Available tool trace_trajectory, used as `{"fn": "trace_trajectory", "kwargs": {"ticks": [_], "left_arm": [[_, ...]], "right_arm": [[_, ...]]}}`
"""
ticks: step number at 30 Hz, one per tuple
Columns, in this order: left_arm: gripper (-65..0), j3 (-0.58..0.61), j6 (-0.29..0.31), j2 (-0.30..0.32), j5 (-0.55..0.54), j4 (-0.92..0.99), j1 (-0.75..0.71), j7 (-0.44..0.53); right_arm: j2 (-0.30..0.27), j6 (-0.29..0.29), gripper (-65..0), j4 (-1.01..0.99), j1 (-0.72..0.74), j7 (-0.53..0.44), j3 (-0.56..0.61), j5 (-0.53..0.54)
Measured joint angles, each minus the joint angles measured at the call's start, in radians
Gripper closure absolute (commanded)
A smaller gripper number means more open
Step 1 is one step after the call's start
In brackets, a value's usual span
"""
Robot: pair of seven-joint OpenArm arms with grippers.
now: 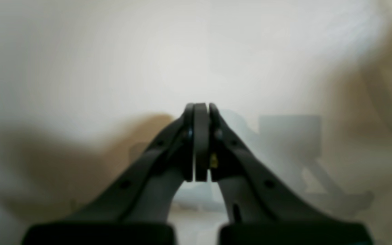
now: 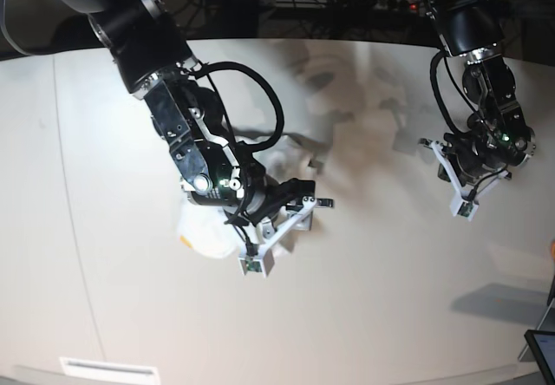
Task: Fold the T-shirt properly
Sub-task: 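Press the right gripper down on the bundle and fold it over, then lift both grippers away from the folded shirt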
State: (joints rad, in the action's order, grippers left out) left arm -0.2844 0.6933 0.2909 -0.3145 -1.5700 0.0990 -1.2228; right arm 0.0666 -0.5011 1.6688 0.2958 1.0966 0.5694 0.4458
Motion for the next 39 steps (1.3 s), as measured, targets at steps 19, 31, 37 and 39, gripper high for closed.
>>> {"fn": "trace_trajectory", "kwargs": {"ticks": [19, 31, 37, 39], "left_arm": [[-0.2, -0.012, 0.0, -0.013, 0.001, -0.002, -0.039, 0.003], [0.0, -0.011, 0.0, -0.016, 0.006, -0.149, -0.215, 0.238], [0.0, -0.01, 0.005, -0.016, 0.004, -0.298, -0.373, 0.344], [0.0, -0.01, 0.005, -0.021, 0.003, -0.309, -0.392, 0.375]], "right_arm": [[-0.201, 0.034, -9.9, 0.264, -0.13, -0.179, -0.175, 0.01], [-0.29, 0.186, -0.7, 0.252, -0.225, -0.364, -0.173, -0.003], [-0.41, 0.195, -0.7, 0.252, -0.262, -0.416, -0.189, 0.004], [-0.418, 0.185, -0.7, 0.252, -0.308, -0.46, -0.247, 0.0]]}}
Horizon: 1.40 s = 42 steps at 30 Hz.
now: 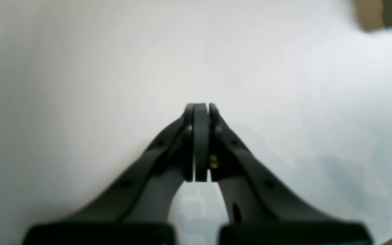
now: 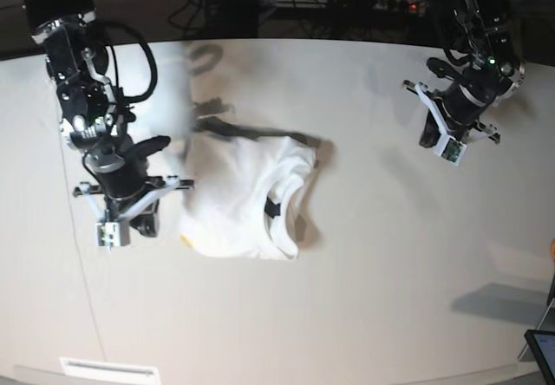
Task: Fold the T-shirt properly
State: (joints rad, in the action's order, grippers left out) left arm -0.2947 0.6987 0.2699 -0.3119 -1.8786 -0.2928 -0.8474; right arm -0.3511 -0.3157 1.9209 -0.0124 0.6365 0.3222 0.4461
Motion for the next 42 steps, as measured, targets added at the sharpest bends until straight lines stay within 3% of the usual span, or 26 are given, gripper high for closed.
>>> {"fn": "trace_trajectory", "kwargs": {"ticks": [3, 7, 15, 17, 22, 27, 30, 36, 42], "left_arm": [[0.0, 0.001, -0.001, -0.034, 0.0, 0.0, 0.007, 0.003], [0.0, 0.001, 0.002, -0.034, 0.0, 0.0, -0.003, 0.003], [0.0, 0.001, 0.003, -0.036, 0.0, -0.003, 0.007, 0.005], [0.0, 0.0, 0.0, -0.058, 0.007, -0.003, 0.008, 0.052], [0.0, 0.018, 0.006, -0.119, 0.002, -0.005, 0.019, 0.108], [0.0, 0.124, -0.005, -0.123, 0.013, -0.001, 0.065, 0.116], [0.0, 0.156, 0.009, -0.13, 0.001, -0.007, 0.055, 0.108], [0.0, 0.171, -0.005, -0.129, 0.007, -0.013, 0.088, 0.116], [0.0, 0.164, -0.005, -0.121, 0.016, -0.013, 0.085, 0.108]], "right_arm": [[-0.003, 0.001, -0.7, 0.0, -0.061, -0.037, -0.047, -0.004], [0.0, 0.004, -0.7, 0.0, -0.101, -0.083, -0.043, 0.003], [0.0, 0.005, -0.4, 0.002, -0.13, -0.089, -0.04, 0.0], [0.0, 0.004, -0.3, 0.002, -0.135, -0.086, -0.039, 0.0], [-0.003, 0.004, -0.3, 0.002, -0.115, -0.089, 0.056, 0.0], [0.013, 0.002, -0.3, -0.002, -0.05, -0.036, 0.171, 0.0], [0.05, 0.008, -0.3, -0.042, -0.035, -0.036, 0.182, 0.004], [0.056, 0.001, -0.3, -0.144, -0.025, -0.039, 0.182, 0.0], [0.082, 0.005, -0.3, -0.248, -0.041, -0.141, 0.182, -0.001]]}}
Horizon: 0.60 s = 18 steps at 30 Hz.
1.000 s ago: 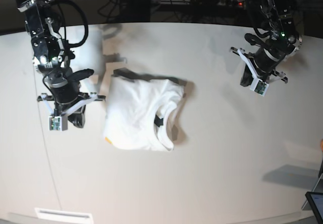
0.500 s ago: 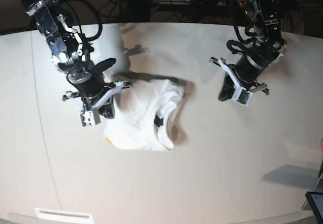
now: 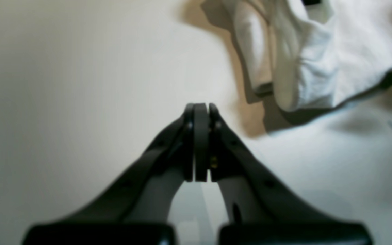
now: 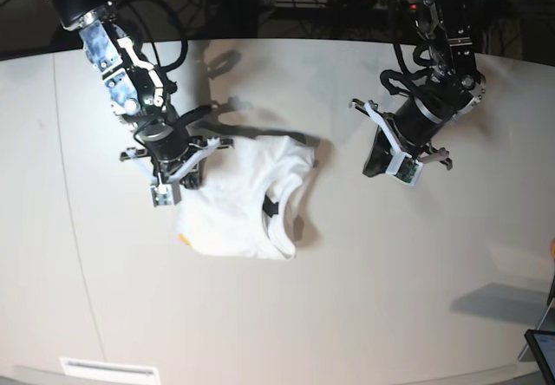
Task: Fold the T-shirt properly
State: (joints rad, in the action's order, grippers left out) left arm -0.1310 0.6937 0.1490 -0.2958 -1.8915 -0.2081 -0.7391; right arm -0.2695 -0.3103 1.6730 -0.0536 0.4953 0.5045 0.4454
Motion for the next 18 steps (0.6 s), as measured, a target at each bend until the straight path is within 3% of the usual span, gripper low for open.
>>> {"fn": "trace_trajectory", "kwargs": {"ticks": [8, 11, 15, 18], "left_arm": [[0.0, 0.0, 0.0, 0.0, 0.0, 0.001, 0.009, 0.0], [0.0, 0.0, 0.0, 0.001, -0.001, 0.021, 0.016, 0.0], [0.0, -0.001, 0.0, 0.001, 0.0, 0.027, 0.016, 0.0], [0.0, -0.002, 0.0, 0.001, 0.0, 0.027, 0.016, 0.0]], "right_arm": [[0.018, -0.001, -0.3, -0.043, -0.012, -0.042, 0.0, -0.004], [0.006, -0.01, -0.3, 0.032, -0.019, 0.008, 0.0, 0.002], [0.01, 0.002, -0.3, 0.162, 0.033, 0.148, -0.005, 0.004], [0.021, -0.001, -0.3, 0.17, 0.108, 0.166, -0.005, 0.003]]}}
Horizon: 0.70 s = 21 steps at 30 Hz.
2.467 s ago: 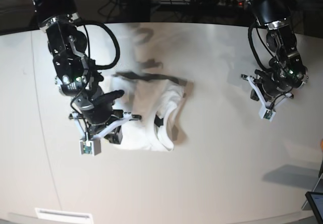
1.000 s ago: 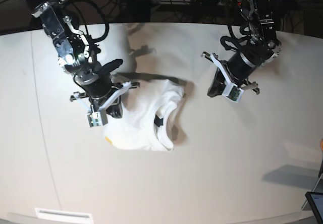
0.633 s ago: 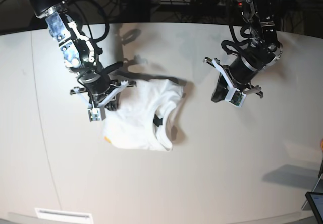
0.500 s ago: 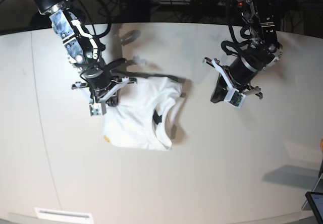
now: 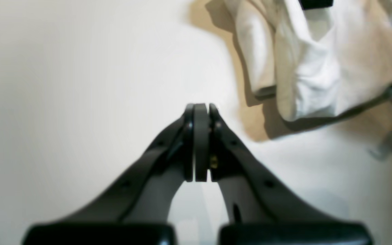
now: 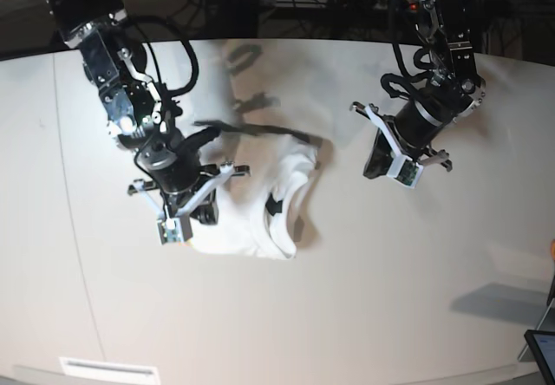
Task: Fold the T-shirt properly
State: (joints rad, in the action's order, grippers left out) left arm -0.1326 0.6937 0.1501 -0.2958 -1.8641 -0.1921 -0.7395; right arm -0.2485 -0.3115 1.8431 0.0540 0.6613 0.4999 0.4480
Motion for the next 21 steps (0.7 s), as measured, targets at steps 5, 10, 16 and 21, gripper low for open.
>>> {"fn": "trace_trajectory", "kwargs": {"ticks": [5, 10, 16, 21], "left_arm": [[0.0, 0.002, 0.0, 0.0, 0.0, 0.0, -0.008, 0.0], [0.0, 0.002, 0.0, 0.0, 0.0, 0.0, -0.013, 0.0], [0.0, 0.002, 0.0, 0.0, 0.0, 0.0, -0.01, 0.0], [0.0, 0.0, 0.0, -0.001, 0.0, 0.0, -0.01, 0.0]], "right_arm": [[0.005, -0.002, -0.3, -0.077, 0.05, 0.013, 0.001, 0.0], [0.018, -0.001, -0.3, -0.153, 0.077, 0.008, 0.005, 0.001], [0.04, -0.002, -0.3, -0.158, 0.077, 0.01, 0.005, 0.002], [0.037, 0.0, -0.3, -0.225, 0.078, -0.022, 0.005, 0.0]]}}
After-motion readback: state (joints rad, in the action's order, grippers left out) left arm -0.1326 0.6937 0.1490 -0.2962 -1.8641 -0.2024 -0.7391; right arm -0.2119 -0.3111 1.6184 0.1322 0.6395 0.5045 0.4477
